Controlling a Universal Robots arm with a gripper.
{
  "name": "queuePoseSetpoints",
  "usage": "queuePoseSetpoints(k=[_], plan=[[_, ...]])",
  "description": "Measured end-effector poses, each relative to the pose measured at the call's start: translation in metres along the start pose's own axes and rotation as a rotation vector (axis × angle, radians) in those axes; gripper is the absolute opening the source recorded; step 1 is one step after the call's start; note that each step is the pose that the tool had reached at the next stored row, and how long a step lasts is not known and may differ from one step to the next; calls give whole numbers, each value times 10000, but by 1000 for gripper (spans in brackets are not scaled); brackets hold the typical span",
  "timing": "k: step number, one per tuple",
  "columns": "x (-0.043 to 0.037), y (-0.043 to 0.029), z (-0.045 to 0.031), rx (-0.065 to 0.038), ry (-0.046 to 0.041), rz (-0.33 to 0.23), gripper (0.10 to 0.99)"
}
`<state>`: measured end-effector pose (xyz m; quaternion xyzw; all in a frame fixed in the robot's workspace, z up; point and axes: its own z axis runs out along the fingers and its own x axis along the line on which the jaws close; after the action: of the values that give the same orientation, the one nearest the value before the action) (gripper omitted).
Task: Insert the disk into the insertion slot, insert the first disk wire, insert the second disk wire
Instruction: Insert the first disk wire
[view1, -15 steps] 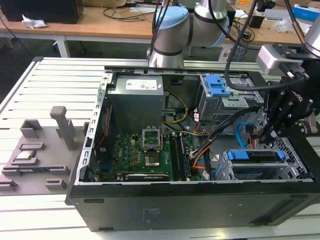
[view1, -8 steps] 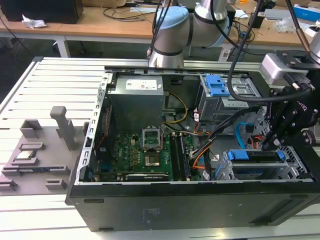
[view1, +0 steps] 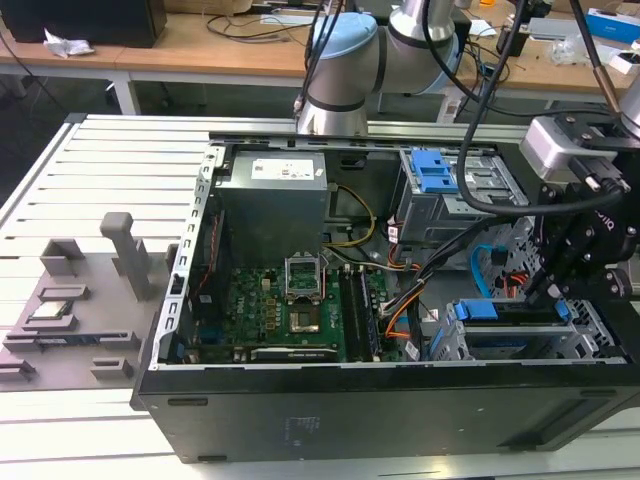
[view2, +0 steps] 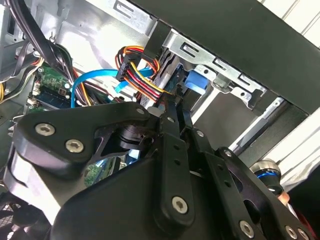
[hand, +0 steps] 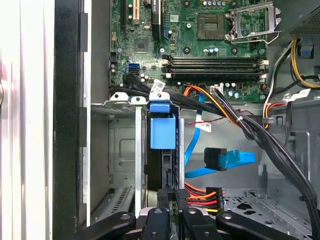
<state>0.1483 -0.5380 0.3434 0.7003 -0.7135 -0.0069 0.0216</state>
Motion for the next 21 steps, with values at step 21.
queuePoseSetpoints(k=[21], plan=[[-11,-7,59,0,0,0,165]])
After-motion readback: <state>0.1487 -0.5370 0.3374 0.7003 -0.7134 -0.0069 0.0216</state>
